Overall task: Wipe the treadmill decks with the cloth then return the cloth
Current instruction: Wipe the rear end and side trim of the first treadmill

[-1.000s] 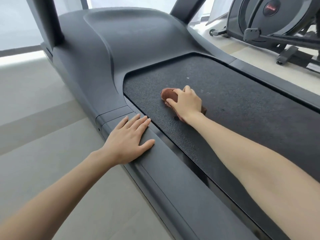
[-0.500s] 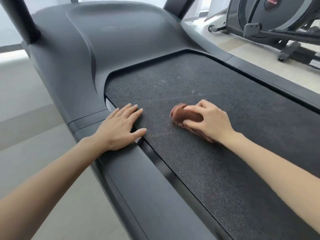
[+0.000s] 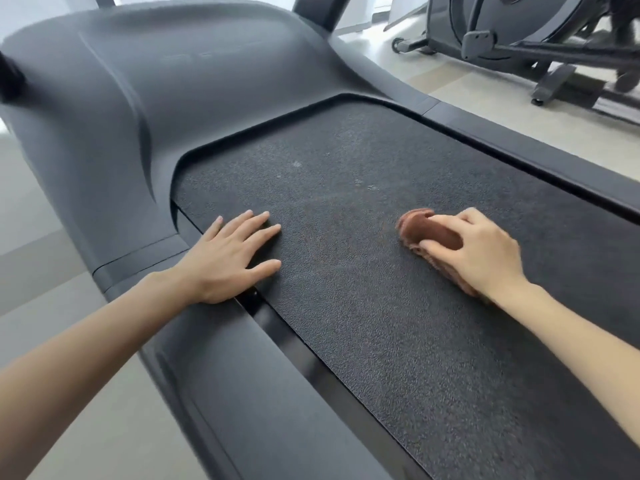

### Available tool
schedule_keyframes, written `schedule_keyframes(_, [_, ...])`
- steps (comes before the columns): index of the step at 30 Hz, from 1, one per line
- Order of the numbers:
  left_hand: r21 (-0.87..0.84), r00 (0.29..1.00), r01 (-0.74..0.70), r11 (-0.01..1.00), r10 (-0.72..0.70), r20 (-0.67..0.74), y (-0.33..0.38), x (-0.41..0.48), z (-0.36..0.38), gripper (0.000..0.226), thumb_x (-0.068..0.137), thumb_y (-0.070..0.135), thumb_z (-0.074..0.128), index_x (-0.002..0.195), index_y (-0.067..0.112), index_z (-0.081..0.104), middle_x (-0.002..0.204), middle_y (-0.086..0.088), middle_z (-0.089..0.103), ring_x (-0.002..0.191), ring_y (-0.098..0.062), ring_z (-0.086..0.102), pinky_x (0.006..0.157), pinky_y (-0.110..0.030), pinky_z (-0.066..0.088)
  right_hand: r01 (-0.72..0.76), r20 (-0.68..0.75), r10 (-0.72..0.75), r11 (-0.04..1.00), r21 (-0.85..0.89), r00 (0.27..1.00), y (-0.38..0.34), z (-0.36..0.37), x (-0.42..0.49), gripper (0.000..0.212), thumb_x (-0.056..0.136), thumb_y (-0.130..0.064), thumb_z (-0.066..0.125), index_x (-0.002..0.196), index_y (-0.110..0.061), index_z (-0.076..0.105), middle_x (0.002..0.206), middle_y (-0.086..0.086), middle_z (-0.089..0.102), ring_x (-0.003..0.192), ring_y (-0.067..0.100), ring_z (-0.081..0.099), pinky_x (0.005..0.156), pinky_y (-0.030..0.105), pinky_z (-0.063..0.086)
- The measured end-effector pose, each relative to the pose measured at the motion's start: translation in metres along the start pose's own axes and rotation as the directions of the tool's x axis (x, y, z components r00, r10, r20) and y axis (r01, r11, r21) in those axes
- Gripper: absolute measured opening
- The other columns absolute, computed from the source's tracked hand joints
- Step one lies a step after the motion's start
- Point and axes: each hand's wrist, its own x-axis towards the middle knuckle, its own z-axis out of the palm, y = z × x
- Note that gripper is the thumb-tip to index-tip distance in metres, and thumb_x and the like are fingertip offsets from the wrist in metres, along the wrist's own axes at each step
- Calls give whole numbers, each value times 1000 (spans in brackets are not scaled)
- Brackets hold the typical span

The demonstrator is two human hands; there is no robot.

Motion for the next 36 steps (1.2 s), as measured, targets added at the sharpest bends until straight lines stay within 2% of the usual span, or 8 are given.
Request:
schedule_keyframes(3, [0, 999, -32, 999, 32, -9, 14, 4, 5, 72, 87, 70, 15, 149, 33, 9, 157, 13, 0, 144, -8, -7, 118, -38, -5, -223, -19, 222, 974, -49, 975, 18, 10, 39, 46, 82, -56, 58, 121, -32, 60, 105, 7, 55, 103, 31, 55, 78, 38, 45])
schedule_keyframes(7, [-21, 996, 51, 998, -53, -68, 30, 2, 12, 64, 93, 59, 26, 149, 30, 11, 157, 12, 3, 144, -10, -4, 117, -37, -5, -299, -21, 298, 952, -63, 954, -24, 33, 88, 47, 88, -50, 55, 127, -24, 57, 118, 15, 52, 110, 33, 49, 91, 40, 41])
schedule_keyframes(14, [-50, 993, 50, 997, -55, -101, 31, -1, 13, 81, 77, 71, 9, 148, 31, 19, 156, 13, 10, 144, -10, 2, 118, -34, 1, 8, 36, -6, 998, -58, 999, -125, 57, 66, 44, 88, -52, 51, 121, -24, 56, 118, 10, 50, 107, 30, 48, 89, 37, 38])
schedule_keyframes(18, [-15, 998, -23, 1000, 22, -60, 11, -10, 11, 76, 81, 74, 4, 147, 38, 10, 155, 19, 3, 143, -4, -3, 118, -34, 2, 144, 50, -142, 988, -47, 989, -117, 45, 25, 45, 84, -58, 52, 121, -33, 55, 109, 3, 52, 99, 25, 52, 76, 32, 39])
schedule_keyframes(22, [-25, 998, -61, 998, 60, -33, -18, -3, 0, 53, 91, 59, 22, 141, 53, 7, 154, 23, 5, 143, -3, -2, 118, -35, 3, -6, 75, 10, 999, -45, 997, -69, 26, 38, 46, 84, -60, 53, 124, -38, 54, 109, 1, 54, 105, 24, 53, 79, 33, 43])
schedule_keyframes(26, [-33, 995, -97, 995, 97, -25, -47, 5, -5, 49, 88, 68, 9, 136, 61, 5, 152, 28, 6, 143, -3, -3, 118, -34, -1, -178, 64, 188, 975, -135, 980, -51, 34, 98, 48, 88, -57, 49, 130, -33, 51, 115, 9, 53, 109, 30, 52, 82, 37, 44])
schedule_keyframes(30, [-139, 980, -191, 972, 180, -88, -54, 16, -7, 46, 91, 54, 33, 137, 53, 27, 150, 22, 22, 143, -7, 7, 118, -38, 6, -431, 7, 437, 889, -153, 899, -80, 61, 141, 49, 92, -51, 47, 131, -22, 50, 126, 16, 46, 116, 34, 45, 90, 40, 41])
schedule_keyframes(36, [-190, 958, -256, 948, 222, -181, -53, 27, -6, 52, 82, 41, 36, 133, 38, 47, 146, 9, 38, 140, -15, 23, 115, -41, 20, -180, 49, 190, 970, -161, 981, -138, 73, 125, 44, 92, -49, 44, 128, -26, 50, 124, 12, 46, 114, 31, 45, 88, 38, 40])
